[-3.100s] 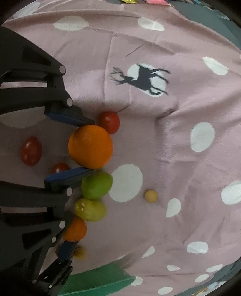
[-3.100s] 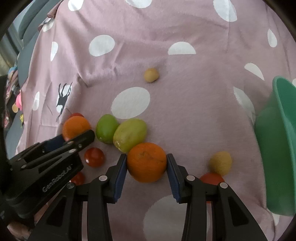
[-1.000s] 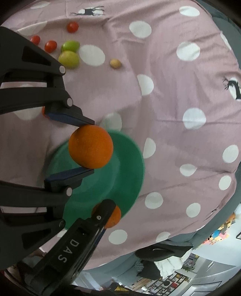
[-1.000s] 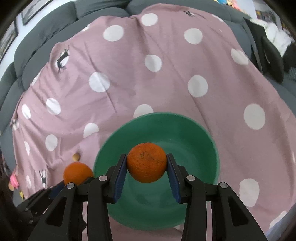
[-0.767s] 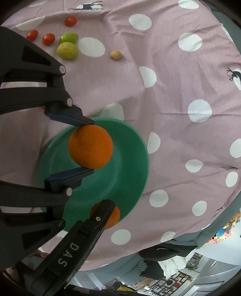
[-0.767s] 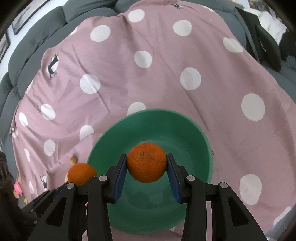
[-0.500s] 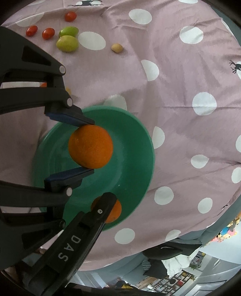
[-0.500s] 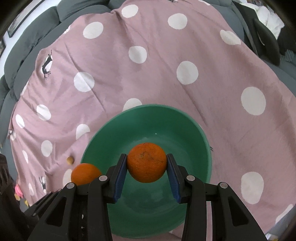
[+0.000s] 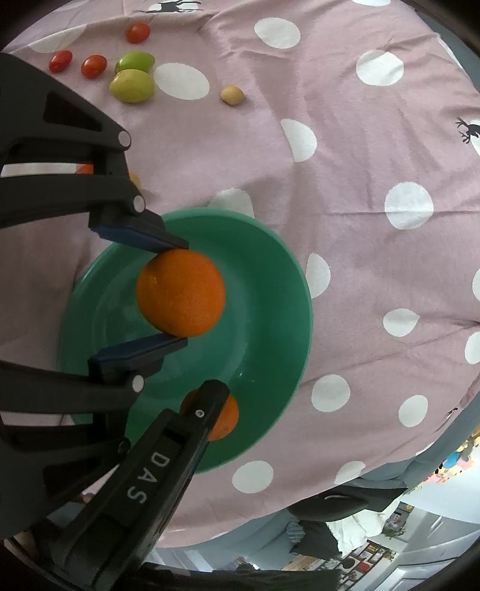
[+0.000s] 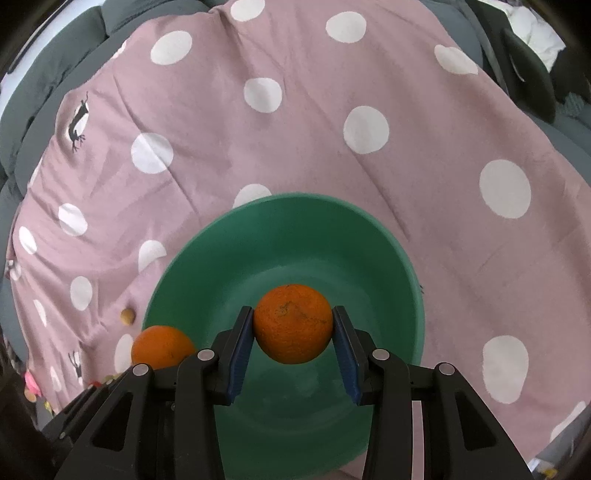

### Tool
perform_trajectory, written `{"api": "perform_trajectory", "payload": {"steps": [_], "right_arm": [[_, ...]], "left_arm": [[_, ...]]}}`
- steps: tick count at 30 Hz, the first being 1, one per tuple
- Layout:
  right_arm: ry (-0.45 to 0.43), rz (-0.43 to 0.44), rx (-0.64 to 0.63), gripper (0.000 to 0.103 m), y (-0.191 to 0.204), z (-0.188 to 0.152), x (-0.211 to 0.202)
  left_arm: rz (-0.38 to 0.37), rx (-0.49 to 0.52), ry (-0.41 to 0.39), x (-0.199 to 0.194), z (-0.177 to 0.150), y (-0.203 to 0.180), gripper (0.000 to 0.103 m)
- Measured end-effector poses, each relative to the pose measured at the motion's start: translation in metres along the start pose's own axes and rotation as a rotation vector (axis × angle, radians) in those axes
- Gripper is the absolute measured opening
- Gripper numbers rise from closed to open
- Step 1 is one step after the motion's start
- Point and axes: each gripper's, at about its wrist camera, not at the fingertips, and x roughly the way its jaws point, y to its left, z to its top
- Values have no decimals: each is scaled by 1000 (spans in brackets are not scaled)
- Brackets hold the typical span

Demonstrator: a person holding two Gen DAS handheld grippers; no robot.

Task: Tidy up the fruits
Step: 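Open both grippers to drop the oranges into the green bowl, then move both open grippers back toward the remaining fruit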

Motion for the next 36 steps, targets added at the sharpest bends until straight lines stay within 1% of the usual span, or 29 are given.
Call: {"api": "perform_trajectory", "payload": {"steps": [3,7,8,9,10,11,12,13,15,18,20,23,25,27,28,30,33,36], "right_arm": [[-9,-11,-3,43,1,0,-1],[-12,-17,-7,43,1,0,-2],[-13,-17,-9,43,1,0,-2],[-20,-18,-12,45,2,0,-4],[-36,-13,-16,48,4,1,-7],[-47,-8,-18,57,4,1,-9],[-63,9,-17,67,5,1,-13],[-74,24,-19,69,7,1,-16],[-87,49,-22,69,10,2,-20],[-97,61,-32,69,17,1,-24],[-107,50,-50,69,25,0,-27],[-115,45,-78,69,37,-1,-30],[-119,51,-100,69,46,-3,-32],[-120,56,-117,69,54,-5,-33],[-122,60,-131,69,60,-6,-34],[-123,65,-159,69,69,-10,-34],[-114,87,-214,69,88,-18,-32],[-102,111,-255,69,106,-26,-28]], "left_arm": [[-2,11,-3,1,-1,-2,45],[-54,-22,13,0,-1,1,45],[-58,-27,11,-2,-1,1,46],[-58,-29,5,-5,-1,1,52],[-54,-31,-20,-13,-1,2,56],[-53,-31,-44,-20,-1,3,62],[-42,-24,-61,-25,-1,3,66],[-33,-18,-88,-36,-2,5,67],[-36,-19,-120,-50,-4,11,72],[-27,-49,-150,-70,-9,27,73],[-23,-84,-168,-85,-14,44,74],[-9,-124,-184,-102,-22,68,80],[30,-160,-197,-116,-30,91,81],[68,-173,-199,-124,-36,108,81],[107,-196,-202,-130,-41,124,81],[152,-236,-203,-136,-48,145,82],[199,-295,-190,-141,-63,178,82],[209,-369,-194,-142,-77,206,82]]}}
